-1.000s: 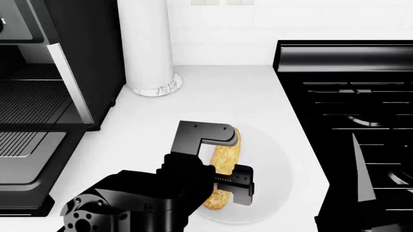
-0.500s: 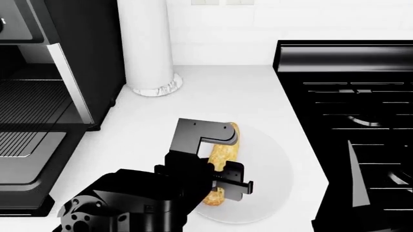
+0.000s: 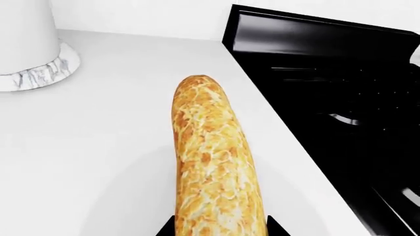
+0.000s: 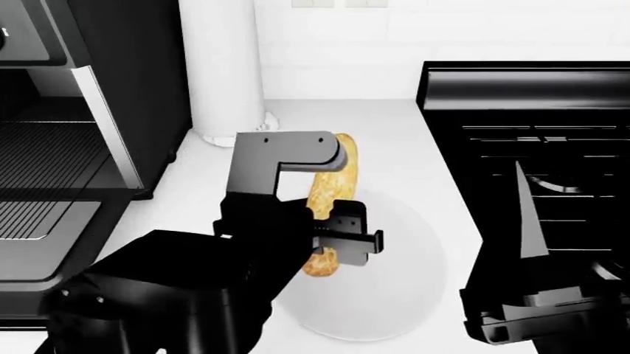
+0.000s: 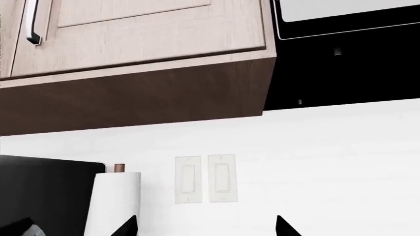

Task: Place the baguette on the rack of the toaster oven.

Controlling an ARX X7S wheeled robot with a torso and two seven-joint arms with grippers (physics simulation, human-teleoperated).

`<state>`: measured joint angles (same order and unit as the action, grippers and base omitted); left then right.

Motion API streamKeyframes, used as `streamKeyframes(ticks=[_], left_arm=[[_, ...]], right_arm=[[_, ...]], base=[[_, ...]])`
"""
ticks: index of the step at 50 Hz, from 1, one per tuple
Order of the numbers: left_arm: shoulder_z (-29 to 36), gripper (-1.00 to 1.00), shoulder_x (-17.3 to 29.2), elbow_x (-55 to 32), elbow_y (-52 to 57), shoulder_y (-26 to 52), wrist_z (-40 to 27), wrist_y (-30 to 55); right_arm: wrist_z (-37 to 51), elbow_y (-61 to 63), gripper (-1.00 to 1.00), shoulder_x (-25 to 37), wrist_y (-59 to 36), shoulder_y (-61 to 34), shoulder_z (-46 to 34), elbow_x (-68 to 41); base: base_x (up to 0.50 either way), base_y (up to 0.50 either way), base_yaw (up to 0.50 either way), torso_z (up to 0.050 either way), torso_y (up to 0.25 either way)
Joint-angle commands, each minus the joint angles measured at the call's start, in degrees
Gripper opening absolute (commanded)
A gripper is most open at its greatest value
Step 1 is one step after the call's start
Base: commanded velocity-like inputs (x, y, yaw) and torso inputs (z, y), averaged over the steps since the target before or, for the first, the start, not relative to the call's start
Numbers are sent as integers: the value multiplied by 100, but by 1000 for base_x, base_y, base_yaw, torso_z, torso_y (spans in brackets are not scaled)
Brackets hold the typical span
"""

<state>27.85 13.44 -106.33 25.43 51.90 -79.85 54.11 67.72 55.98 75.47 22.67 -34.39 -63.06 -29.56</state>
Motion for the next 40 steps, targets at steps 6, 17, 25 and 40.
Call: streamKeyframes(ticks=[6,17,25,40], left_arm=[[-184,-100,35,-428,476,371,-807,-589],[251,-100,429,-846,736,848,-1003,-1287],[1344,-100,1168,-1087,1233,1657,-1004,-2744],[2501,-100,2066,-1259,1744,2804,-959,-4650]], right_arm=[[5,84,100,159,147,17,13,-49],[-29,84,100,39,38,-45,16,-75],[26,243,100,228,132,33,-7,59],[-85,272,100,111,-31,-133,-28,-69]], base=[[0,0,0,0,0],[0,0,0,0,0],[0,0,0,0,1],[0,0,0,0,0]])
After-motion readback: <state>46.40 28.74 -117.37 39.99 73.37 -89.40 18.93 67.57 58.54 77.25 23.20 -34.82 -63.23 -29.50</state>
